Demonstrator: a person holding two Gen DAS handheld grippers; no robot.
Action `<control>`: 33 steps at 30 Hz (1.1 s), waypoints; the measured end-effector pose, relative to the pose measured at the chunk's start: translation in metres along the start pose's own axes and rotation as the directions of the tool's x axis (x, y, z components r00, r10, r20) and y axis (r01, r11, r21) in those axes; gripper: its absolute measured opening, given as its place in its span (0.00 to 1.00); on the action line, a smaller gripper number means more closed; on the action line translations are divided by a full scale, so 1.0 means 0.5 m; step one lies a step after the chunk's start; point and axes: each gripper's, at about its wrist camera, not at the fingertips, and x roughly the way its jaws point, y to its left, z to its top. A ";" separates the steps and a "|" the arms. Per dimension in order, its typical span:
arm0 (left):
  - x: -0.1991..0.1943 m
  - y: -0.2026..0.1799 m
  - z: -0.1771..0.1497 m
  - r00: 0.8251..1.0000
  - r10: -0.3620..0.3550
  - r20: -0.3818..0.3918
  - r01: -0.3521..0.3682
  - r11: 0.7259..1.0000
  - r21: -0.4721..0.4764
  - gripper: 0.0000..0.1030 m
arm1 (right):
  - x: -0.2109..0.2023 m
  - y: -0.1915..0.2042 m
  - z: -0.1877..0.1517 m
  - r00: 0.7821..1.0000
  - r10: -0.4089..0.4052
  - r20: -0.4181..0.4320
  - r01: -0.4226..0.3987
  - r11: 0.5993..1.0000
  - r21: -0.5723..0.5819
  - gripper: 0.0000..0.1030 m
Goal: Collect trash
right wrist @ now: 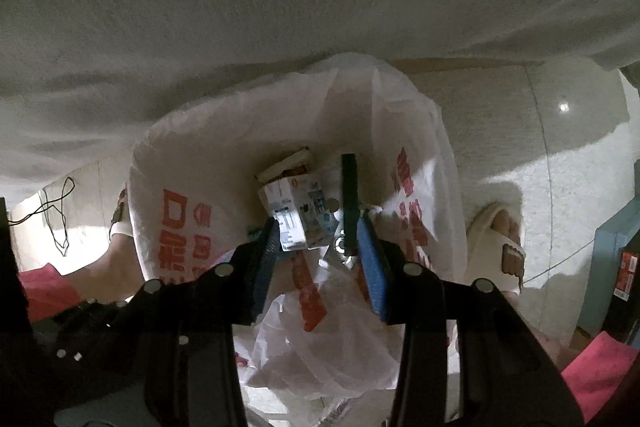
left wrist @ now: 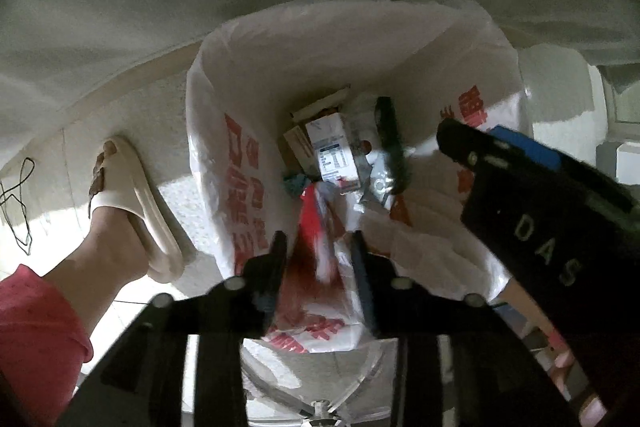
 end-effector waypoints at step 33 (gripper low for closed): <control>-0.161 0.056 -0.048 0.990 0.073 0.124 -0.054 0.987 -0.149 0.77 | -0.170 -0.008 -0.045 0.992 -0.023 0.125 0.023 1.000 0.004 0.69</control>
